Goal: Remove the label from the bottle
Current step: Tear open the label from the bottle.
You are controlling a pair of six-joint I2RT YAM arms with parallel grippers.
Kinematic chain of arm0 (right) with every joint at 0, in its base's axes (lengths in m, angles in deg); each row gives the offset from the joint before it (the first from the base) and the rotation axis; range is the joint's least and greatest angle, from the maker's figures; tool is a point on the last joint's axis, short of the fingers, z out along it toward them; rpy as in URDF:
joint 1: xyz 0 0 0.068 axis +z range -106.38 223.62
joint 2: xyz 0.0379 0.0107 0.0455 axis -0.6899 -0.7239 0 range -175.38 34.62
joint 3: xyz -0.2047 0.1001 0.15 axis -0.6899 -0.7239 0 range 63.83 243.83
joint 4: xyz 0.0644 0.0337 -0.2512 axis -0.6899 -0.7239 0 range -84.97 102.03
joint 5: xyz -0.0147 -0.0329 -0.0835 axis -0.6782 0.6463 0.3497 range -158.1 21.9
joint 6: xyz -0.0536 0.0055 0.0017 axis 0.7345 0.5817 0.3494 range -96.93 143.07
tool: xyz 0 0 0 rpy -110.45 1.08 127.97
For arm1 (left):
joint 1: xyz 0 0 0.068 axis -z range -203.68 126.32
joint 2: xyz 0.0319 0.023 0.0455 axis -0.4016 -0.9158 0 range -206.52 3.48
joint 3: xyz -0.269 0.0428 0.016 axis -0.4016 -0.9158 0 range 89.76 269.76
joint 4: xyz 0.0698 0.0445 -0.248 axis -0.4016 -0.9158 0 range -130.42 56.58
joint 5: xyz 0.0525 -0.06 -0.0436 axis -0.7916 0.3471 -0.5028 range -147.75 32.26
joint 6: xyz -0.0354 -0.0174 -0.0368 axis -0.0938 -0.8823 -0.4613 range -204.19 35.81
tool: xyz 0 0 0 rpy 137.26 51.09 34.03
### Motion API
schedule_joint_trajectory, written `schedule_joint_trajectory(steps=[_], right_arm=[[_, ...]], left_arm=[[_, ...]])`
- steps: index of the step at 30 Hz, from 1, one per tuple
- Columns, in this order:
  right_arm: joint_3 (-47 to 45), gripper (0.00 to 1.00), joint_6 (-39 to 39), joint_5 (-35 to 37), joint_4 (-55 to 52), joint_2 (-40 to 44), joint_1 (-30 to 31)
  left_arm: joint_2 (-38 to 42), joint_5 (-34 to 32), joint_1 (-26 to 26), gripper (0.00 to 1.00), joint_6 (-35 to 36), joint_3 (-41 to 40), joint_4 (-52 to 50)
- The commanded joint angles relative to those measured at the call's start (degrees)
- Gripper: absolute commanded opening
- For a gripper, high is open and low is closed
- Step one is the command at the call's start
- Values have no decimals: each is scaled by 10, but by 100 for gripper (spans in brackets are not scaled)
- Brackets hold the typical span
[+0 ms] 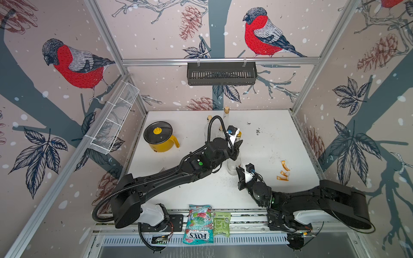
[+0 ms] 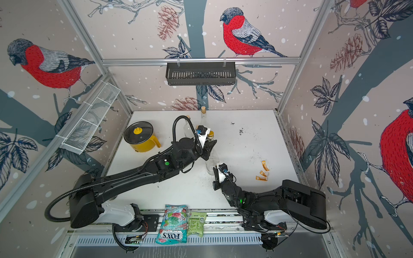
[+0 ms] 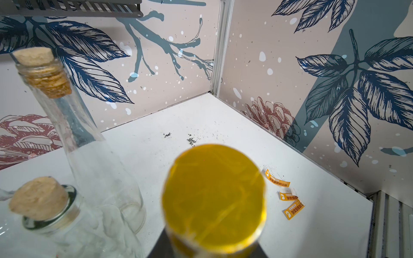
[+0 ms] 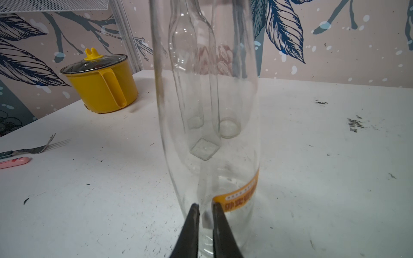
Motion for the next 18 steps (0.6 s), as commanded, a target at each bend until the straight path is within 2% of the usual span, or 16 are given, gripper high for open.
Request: schedule_joint_trajectory(steps=[1,9,18], right_arm=[[6,10,-13,34,-2,-1,-1],[-4,2,-7,16,-16,19,-7],[-32,1,16,-72,-24,63,-30]], left_arm=[[-5,6,2,0,-1,2,-49],[-3,30,2,0,35,4,-65],[9,48,2,0,92,-2,-71]])
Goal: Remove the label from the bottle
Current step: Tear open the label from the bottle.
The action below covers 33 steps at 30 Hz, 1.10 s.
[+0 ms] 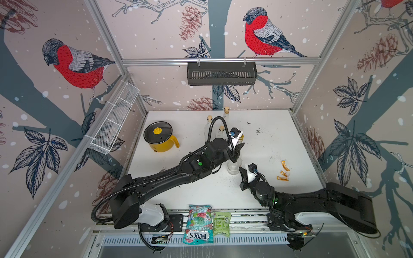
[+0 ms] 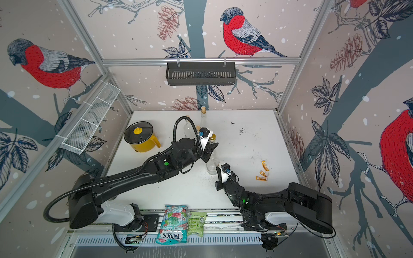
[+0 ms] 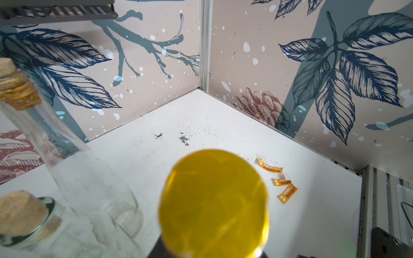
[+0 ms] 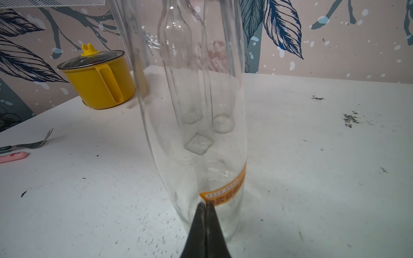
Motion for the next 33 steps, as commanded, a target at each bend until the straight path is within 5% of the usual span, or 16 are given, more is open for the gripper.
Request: schedule_joint_trajectory(steps=[1,15,33], right_arm=[[-6,0,16,-36,2,15,-7],[-21,0,39,-86,-25,59,-37],[-35,0,48,-98,-33,87,-64]], left_arm=[[2,4,0,0,36,-3,-51],[17,29,-2,0,81,0,-80],[35,197,-61,0,109,1,-131]])
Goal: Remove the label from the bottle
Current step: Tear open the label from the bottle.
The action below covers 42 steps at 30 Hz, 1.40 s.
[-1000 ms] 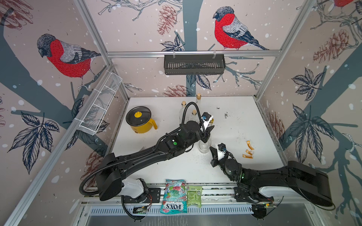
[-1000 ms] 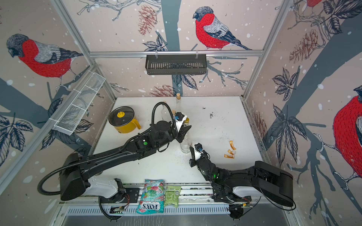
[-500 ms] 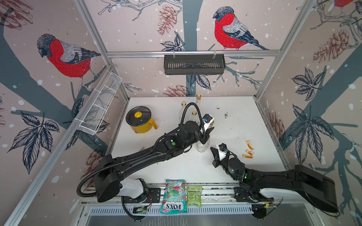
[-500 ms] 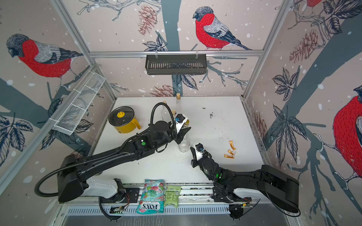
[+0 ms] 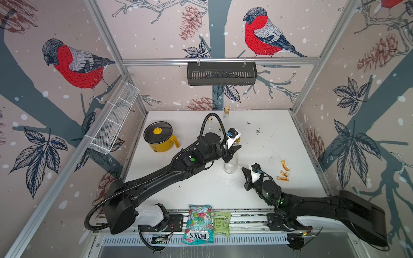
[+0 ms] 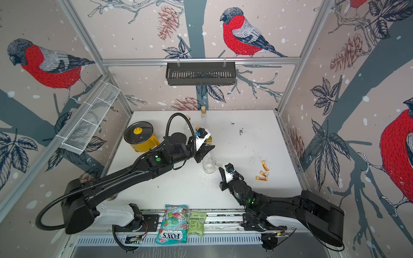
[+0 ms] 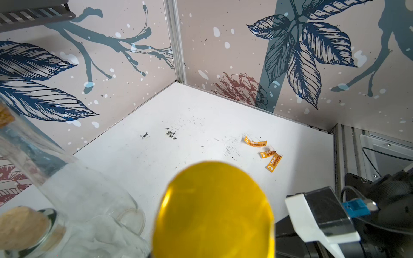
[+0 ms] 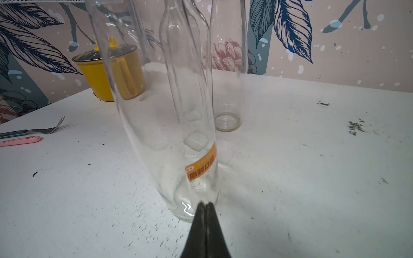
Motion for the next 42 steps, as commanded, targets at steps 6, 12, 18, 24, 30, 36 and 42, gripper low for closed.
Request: schedule_joint_trajectory(steps=[6,12,18,24,30,36,42], right_arm=[[1,0,14,-19,-2,7,-9],[-8,0,10,-17,1,13,-22],[-13,0,12,-25,-4,23,-36],[-17,0,12,-23,-10,38,-51],[-17,0,18,-33,-20,52,-67],[-14,0,23,-43,-31,54,-78],[-11,0,22,-53,-34,53,-89]], left_arm=[[-17,69,-3,0,61,18,-104],[-21,91,-3,0,84,23,-122],[-32,107,-3,0,106,35,-150],[-29,122,-3,0,109,37,-152],[-24,126,-4,0,114,35,-155],[-16,151,-4,0,124,33,-159],[-2,176,-7,0,133,23,-157]])
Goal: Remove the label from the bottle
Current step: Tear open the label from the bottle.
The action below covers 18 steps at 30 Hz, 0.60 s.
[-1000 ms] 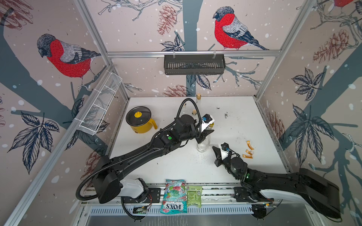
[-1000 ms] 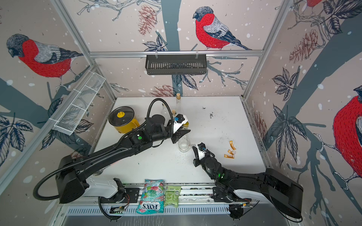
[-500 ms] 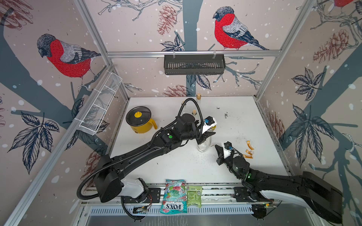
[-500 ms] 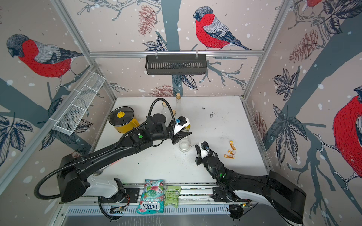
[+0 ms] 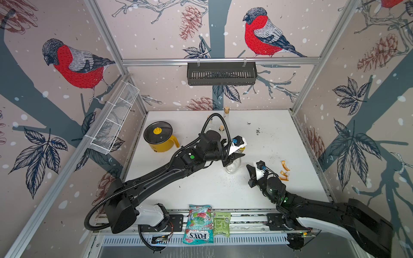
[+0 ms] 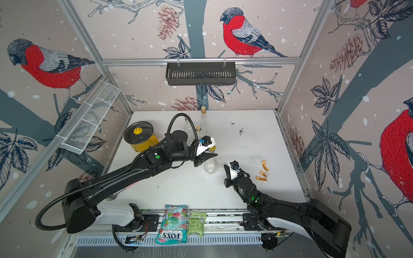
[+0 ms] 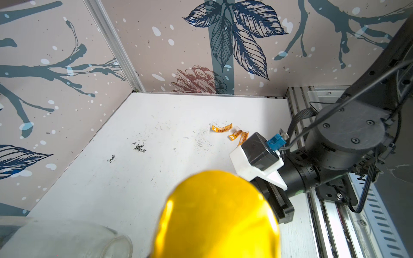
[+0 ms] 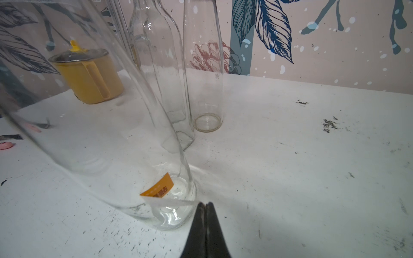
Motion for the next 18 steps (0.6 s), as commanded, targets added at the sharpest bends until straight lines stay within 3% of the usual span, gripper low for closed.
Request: schedule_joint_trajectory(steps=[1,18], right_arm=[[4,0,6,2,3,-1,-4],[5,0,-5,13,9,0,-20]], left_arm=[[2,33,-3,0,2,-7,-84],[-9,43,-11,0,14,5,-110]])
